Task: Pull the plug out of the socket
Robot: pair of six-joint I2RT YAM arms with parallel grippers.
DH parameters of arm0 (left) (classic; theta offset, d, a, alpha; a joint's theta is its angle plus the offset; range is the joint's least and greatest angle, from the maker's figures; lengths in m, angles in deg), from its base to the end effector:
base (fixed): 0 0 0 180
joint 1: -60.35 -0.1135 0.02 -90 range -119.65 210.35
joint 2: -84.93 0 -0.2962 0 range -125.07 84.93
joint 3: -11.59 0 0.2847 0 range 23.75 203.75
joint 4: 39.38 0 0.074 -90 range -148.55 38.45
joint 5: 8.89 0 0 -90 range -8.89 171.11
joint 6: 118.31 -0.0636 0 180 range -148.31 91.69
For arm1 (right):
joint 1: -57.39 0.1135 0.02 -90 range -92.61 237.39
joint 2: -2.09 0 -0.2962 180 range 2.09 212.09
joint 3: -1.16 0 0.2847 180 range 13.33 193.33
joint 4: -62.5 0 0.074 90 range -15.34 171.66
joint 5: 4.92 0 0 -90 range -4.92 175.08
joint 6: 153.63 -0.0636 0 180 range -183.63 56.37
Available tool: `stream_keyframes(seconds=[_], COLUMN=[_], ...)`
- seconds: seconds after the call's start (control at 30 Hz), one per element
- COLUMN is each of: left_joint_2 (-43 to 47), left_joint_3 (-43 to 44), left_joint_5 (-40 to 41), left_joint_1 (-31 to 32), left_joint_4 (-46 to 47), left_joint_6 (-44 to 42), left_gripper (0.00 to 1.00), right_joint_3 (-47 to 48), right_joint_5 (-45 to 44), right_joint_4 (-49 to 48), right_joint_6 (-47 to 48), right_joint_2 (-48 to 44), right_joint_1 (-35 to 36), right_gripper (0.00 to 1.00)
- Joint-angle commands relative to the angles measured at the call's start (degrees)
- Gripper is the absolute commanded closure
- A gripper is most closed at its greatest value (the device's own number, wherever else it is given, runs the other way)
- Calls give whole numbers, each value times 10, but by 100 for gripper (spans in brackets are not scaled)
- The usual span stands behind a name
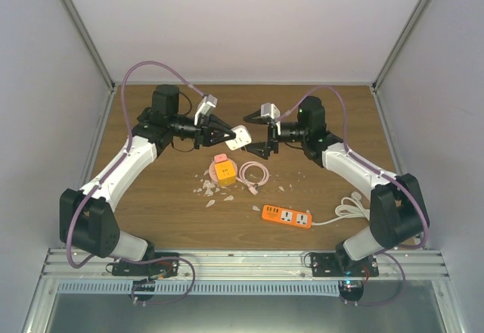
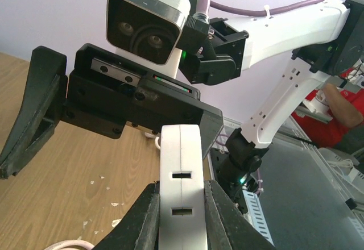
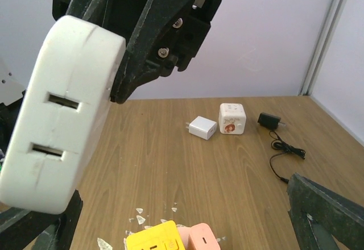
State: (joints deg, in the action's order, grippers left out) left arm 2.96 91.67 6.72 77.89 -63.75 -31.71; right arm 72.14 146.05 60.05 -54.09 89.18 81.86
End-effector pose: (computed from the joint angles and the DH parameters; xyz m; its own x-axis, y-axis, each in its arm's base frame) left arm 0.3104 -0.1623 0.3571 -0.3675 0.1329 -0.9205 0.9281 -0.0116 -0.3722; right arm 0.3232 0.2082 0.3056 -0.0505 -0.1113 -0.9925 -0.9965 0.0723 0.0426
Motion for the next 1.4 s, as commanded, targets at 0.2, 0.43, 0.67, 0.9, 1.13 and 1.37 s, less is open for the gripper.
stream_keyframes(seconds=[0.2,0.43,0.67,0.9,1.13,1.37], left_joint_2=[-5,-6,-9,-6,-6,-9], left_joint_3=[-30,-35,-29,-29,-26,-16], left_joint_5=[19,27,49,50,20,17], left_joint_1=[3,6,11,14,21,48], left_joint_4=[41,32,17,9,-10,-73], left_joint_6=[-1,-15,-35,-46,-66,-134], left_gripper=[94,95,95,95,95,95], right_joint_3=[15,21,25,31,36,59], right_joint_5=[17,7,16,-10,-44,-55], right_joint_4=[-7,-9,-11,-6,10,42], right_joint_6=[-11,-22,-26,-29,-11,14], right_joint_2=[-1,2,6,6,14,27], right_joint_1=[14,14,17,18,17,17], right_gripper=[0,0,0,0,0,0])
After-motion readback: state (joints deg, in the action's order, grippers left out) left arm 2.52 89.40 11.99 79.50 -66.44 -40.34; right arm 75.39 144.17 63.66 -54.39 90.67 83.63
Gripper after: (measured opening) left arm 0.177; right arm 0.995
